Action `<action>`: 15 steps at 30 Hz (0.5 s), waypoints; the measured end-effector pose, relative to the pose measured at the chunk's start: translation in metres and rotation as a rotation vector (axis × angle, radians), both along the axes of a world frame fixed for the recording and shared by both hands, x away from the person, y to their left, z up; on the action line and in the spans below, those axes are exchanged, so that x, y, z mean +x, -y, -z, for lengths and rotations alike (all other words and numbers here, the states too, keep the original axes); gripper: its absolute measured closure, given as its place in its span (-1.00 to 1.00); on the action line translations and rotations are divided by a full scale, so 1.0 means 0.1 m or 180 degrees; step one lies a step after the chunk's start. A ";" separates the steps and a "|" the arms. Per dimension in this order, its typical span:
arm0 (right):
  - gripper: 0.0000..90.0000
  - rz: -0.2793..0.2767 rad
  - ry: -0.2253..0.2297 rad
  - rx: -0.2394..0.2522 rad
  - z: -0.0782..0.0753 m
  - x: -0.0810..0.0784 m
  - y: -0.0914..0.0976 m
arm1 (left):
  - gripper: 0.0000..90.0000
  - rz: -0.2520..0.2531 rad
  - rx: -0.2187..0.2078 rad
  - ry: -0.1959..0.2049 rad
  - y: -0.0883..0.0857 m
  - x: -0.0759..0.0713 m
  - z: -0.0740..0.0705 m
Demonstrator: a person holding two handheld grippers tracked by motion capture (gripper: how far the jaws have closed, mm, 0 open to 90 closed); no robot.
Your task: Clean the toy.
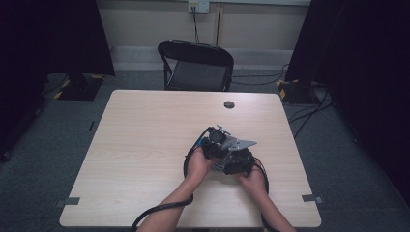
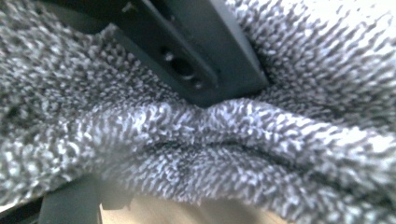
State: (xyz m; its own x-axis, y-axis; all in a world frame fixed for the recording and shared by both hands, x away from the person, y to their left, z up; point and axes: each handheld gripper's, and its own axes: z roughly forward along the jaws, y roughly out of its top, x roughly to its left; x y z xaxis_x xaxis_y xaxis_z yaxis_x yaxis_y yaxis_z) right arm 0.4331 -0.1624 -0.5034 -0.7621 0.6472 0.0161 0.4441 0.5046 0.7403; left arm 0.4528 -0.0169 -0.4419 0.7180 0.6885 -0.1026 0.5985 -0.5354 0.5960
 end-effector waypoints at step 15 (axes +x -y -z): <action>-0.47 -0.0005 -0.0009 -0.0005 0.00 0.00 0.00 | 0.69 -0.0196 0.0064 0.0064 -0.13 0.15 -0.02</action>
State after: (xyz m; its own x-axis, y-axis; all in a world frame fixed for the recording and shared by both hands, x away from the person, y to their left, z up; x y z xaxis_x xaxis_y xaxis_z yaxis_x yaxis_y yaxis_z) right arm 0.4330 -0.1625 -0.5033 -0.7630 0.6461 0.0172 0.4454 0.5064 0.7384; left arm 0.4679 -0.0036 -0.4395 0.6759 0.7332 -0.0742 0.6187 -0.5099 0.5977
